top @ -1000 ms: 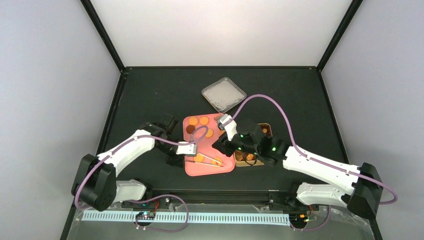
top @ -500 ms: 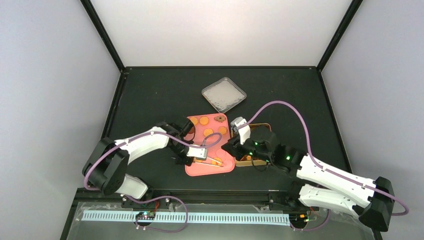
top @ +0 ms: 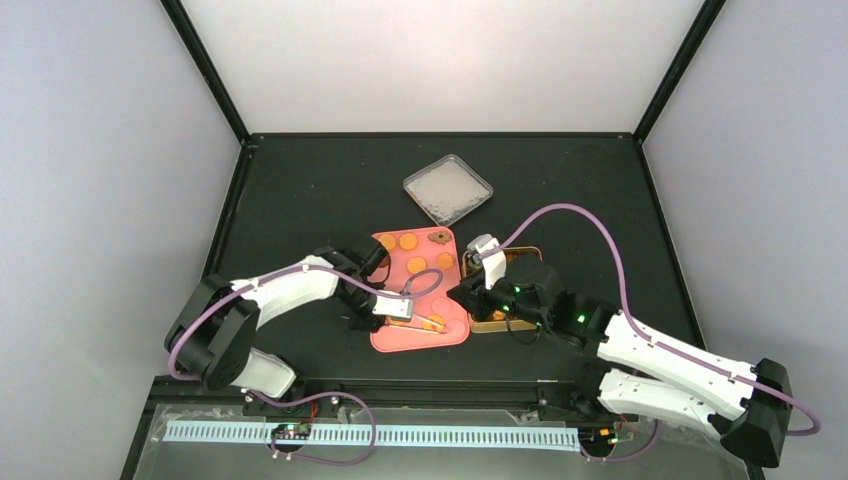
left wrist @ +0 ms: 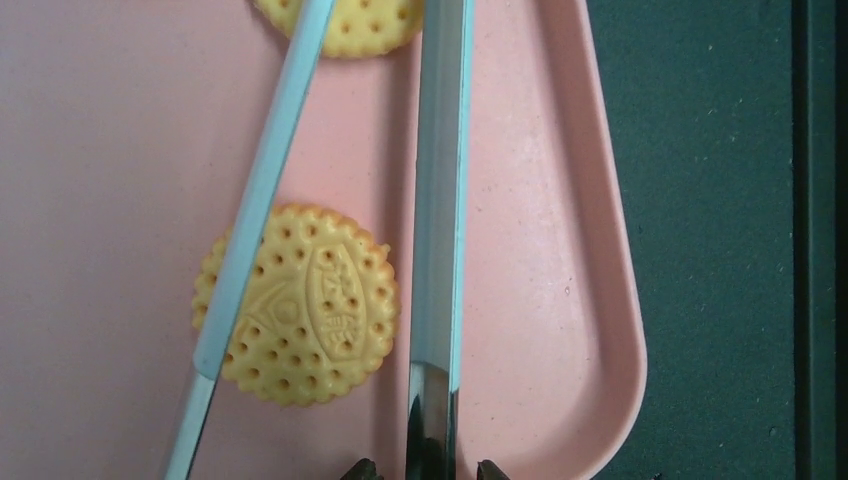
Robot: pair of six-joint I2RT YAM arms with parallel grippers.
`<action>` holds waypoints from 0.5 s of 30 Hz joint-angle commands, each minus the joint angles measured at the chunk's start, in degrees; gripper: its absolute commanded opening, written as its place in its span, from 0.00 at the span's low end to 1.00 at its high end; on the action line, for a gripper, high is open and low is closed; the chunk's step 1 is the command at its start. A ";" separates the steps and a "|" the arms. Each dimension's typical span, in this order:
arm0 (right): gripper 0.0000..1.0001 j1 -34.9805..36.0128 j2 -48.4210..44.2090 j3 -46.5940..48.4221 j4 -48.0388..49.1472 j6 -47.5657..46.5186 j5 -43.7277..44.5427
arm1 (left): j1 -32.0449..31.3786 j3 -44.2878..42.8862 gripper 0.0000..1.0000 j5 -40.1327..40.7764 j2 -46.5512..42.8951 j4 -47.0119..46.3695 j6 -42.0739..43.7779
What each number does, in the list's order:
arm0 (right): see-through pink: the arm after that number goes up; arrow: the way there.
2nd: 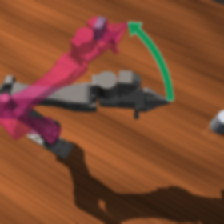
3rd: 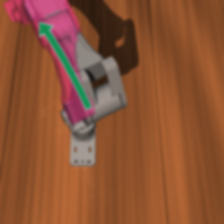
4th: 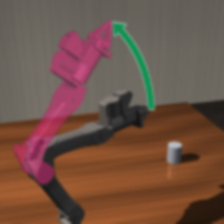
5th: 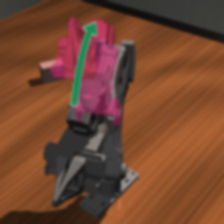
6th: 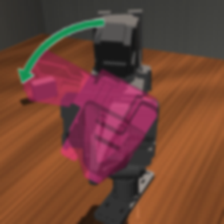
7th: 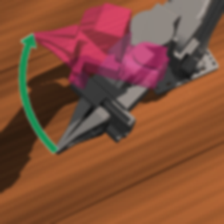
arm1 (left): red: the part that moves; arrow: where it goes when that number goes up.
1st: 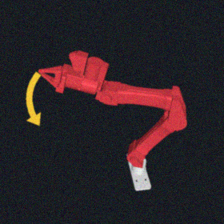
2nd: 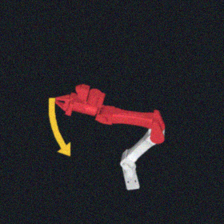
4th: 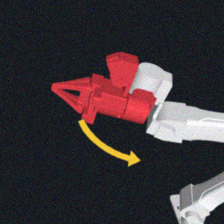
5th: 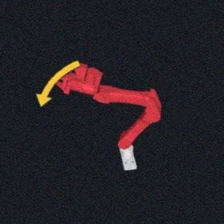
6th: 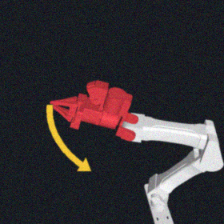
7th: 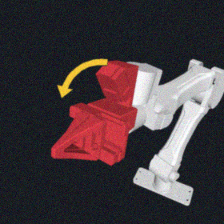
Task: Pack the cookies
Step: Pick up the clamp from the plate.
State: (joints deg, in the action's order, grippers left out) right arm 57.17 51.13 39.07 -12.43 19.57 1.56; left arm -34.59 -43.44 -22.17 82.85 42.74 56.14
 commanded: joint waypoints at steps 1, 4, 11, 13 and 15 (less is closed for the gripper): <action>0.38 -0.39 -0.65 0.04 0.96 0.35 1.00 | -0.35 0.64 0.24 2.44 -0.81 -1.74 -1.14; 0.38 -0.39 -0.60 -0.04 1.40 0.53 0.73 | -0.54 0.63 0.14 3.01 -0.80 -3.18 -2.06; 0.38 -0.64 -1.33 0.28 1.62 0.80 0.72 | -0.67 -1.04 0.03 -0.05 -3.37 -0.61 -3.53; 0.40 -0.90 -1.54 0.61 1.68 0.89 0.72 | -0.67 -2.56 0.02 -1.62 -4.14 1.54 -4.06; 0.47 -1.09 -1.92 1.01 1.84 0.91 0.72 | -0.62 -4.09 0.02 -3.80 -4.91 4.43 -4.12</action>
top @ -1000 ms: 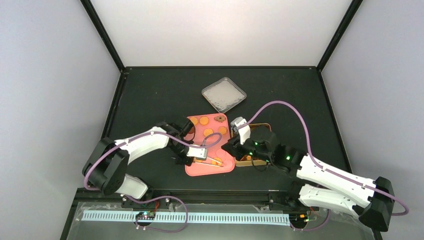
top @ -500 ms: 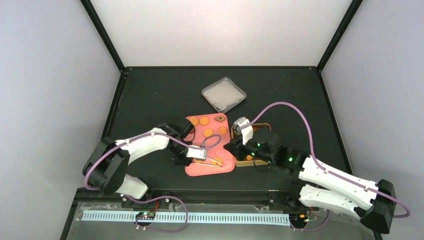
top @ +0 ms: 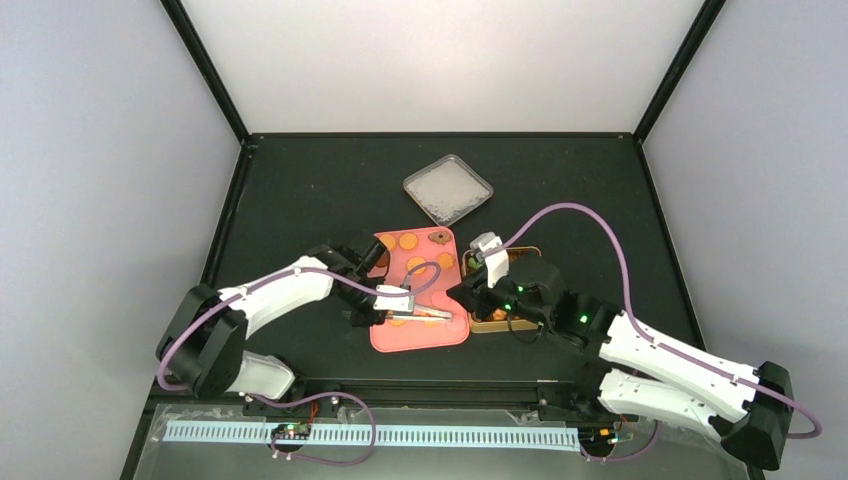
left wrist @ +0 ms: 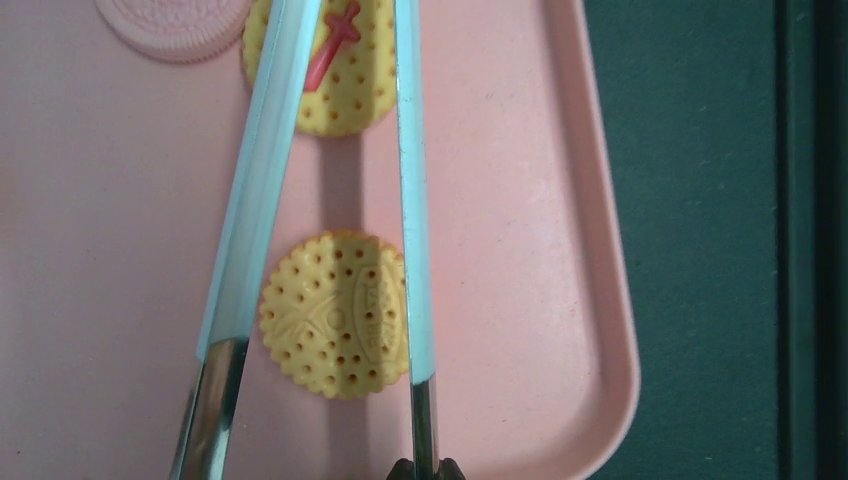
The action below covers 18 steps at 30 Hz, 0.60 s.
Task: Pack the cookies
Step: Pick up the clamp from the plate.
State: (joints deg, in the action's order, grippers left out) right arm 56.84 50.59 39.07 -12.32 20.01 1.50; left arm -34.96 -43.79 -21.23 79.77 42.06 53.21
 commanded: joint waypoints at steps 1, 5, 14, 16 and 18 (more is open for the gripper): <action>0.52 -0.87 -1.63 1.15 1.92 0.53 0.91 | -0.27 -4.37 0.02 -6.05 -2.40 6.65 -1.18; 0.66 -1.42 -3.10 1.98 3.02 1.09 0.44 | -0.04 -7.74 0.02 -11.99 -4.67 12.14 -0.83; 0.88 -3.39 -10.18 0.82 9.52 6.48 -0.06 | 6.19 -18.49 0.02 -32.82 -4.71 21.41 -3.83; 0.92 -3.56 -11.78 -0.07 11.44 7.42 -0.57 | 7.96 -21.49 0.02 -38.88 -3.70 23.40 -4.60; 0.95 -3.75 -12.39 -0.62 13.23 8.02 -1.40 | 9.05 -24.26 0.02 -44.09 -2.83 25.34 -4.82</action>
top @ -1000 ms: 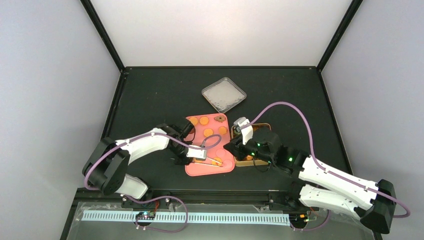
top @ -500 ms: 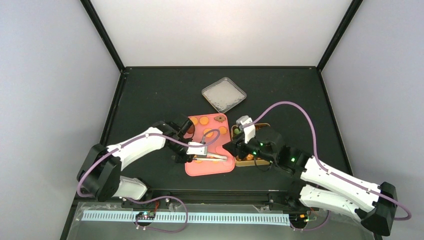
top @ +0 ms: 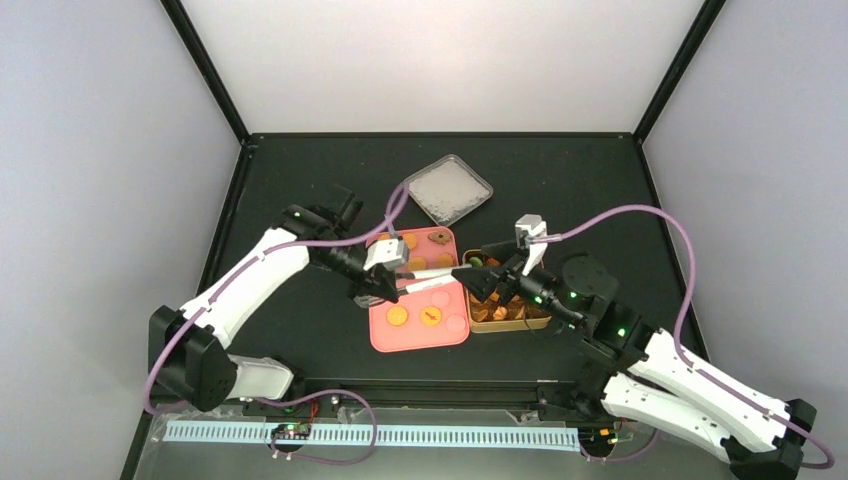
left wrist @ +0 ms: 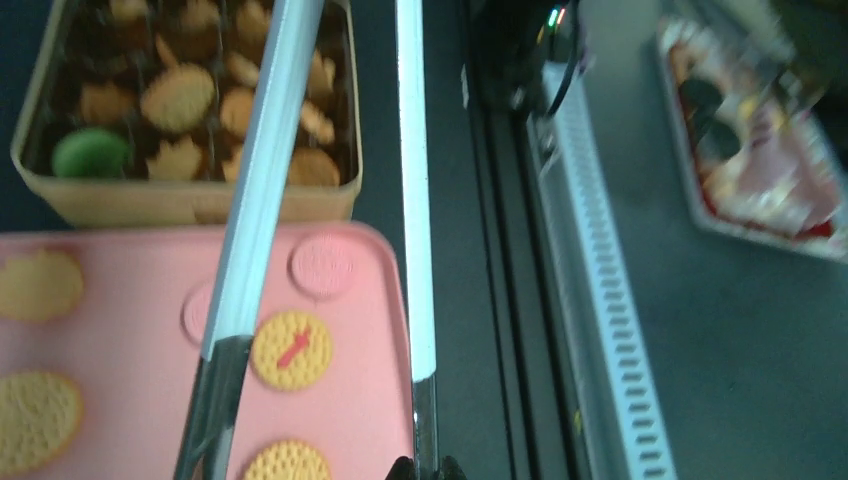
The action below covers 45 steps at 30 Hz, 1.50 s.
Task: Pack the cookies
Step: Pick up the clamp from the plate, then pass from the left arm to the right
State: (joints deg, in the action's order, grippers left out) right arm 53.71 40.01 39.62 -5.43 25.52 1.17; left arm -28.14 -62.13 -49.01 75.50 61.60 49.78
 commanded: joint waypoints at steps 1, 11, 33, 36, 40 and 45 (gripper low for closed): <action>0.95 -0.70 -1.81 -1.27 7.58 2.52 -1.76 | 2.49 -7.07 0.02 -18.18 1.83 6.65 -1.36; 0.92 -0.72 4.79 0.77 14.53 1.70 -8.37 | 3.18 -8.93 0.01 -25.12 1.40 1.01 -9.22; 0.50 -8.93 17.26 -0.69 32.79 10.74 -29.05 | 3.28 -4.73 0.02 -23.69 -4.40 -10.30 -17.74; 0.46 -9.00 17.81 0.45 30.70 9.52 -30.04 | 3.35 -4.75 0.02 -23.26 -4.40 -9.82 -17.04; 0.41 -9.40 18.70 1.10 30.57 9.46 -32.31 | 3.44 -4.76 0.02 -22.98 -4.34 -9.66 -16.67; 0.34 -9.46 19.90 1.98 30.57 9.51 -32.70 | 3.49 -4.32 0.02 -22.37 -3.99 -9.17 -15.83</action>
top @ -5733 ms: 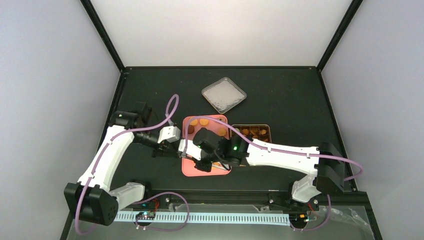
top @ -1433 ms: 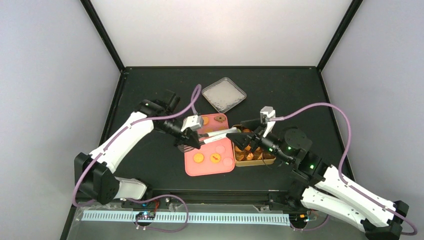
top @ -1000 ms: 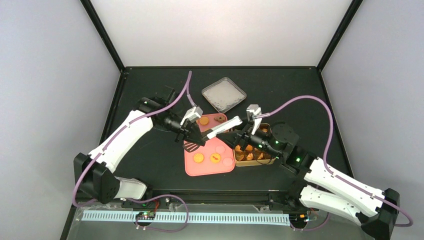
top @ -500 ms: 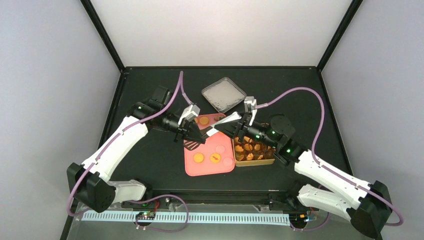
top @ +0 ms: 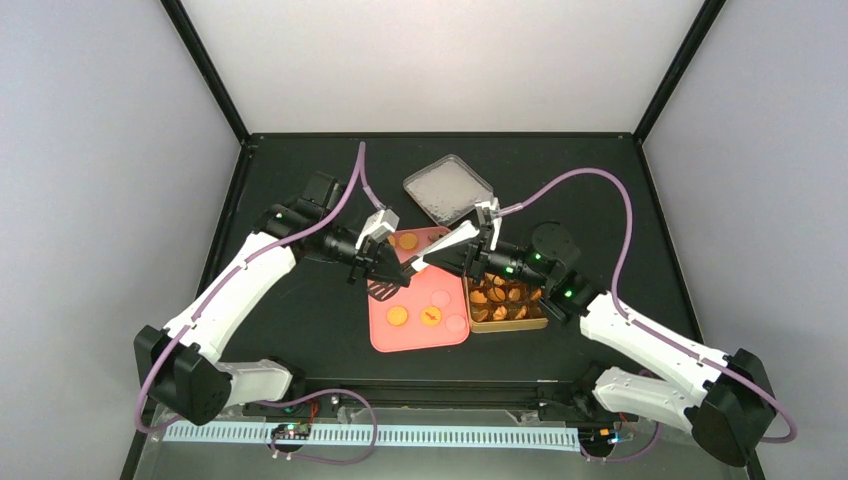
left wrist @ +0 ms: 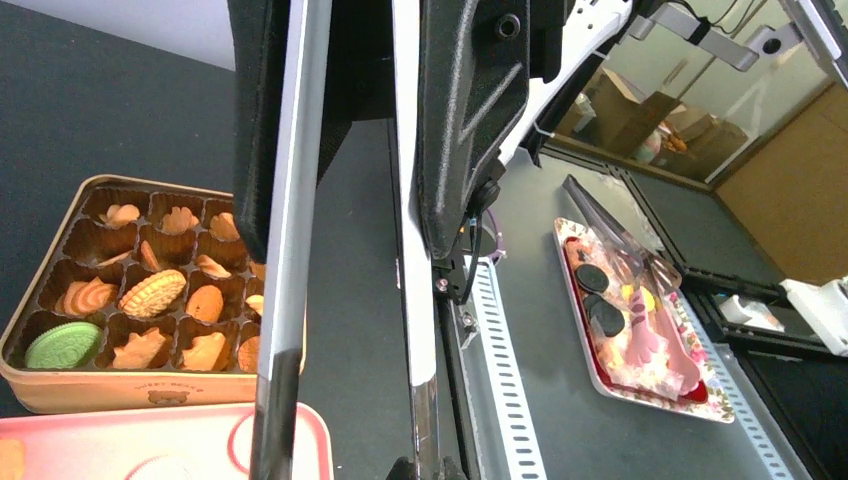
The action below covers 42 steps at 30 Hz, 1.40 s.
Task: Pack the cookies
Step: Pass from the left arm to the right, then pick up the fake cookies from the plate.
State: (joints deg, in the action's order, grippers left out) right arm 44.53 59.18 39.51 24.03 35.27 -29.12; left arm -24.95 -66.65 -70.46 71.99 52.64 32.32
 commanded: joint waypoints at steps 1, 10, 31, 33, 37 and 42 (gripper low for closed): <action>0.32 -0.32 0.76 2.33 0.92 -0.39 -2.32 | 0.26 0.21 0.02 -0.73 -0.38 0.16 2.02; 0.23 -0.31 -0.37 6.40 -12.71 -9.66 2.60 | 0.87 0.19 0.34 5.42 -0.53 0.16 1.84; 0.29 2.39 1.32 3.17 -26.40 -23.96 21.58 | 10.30 4.67 0.67 36.82 -6.99 -2.64 0.73; 0.30 3.53 2.12 3.44 -26.52 -24.38 24.73 | 10.68 5.53 0.68 37.83 -7.33 -3.10 0.57; 0.30 6.29 3.80 4.06 -26.22 -25.23 30.71 | 10.97 6.85 0.69 37.43 -7.90 -3.30 0.71; 0.31 10.44 6.46 4.36 -24.79 -23.65 42.14 | 11.06 7.32 0.69 36.98 -7.78 -3.57 0.64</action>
State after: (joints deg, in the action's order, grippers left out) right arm 52.38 64.45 42.98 -3.40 11.42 1.80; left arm -14.33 -59.46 -34.35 65.12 50.48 32.58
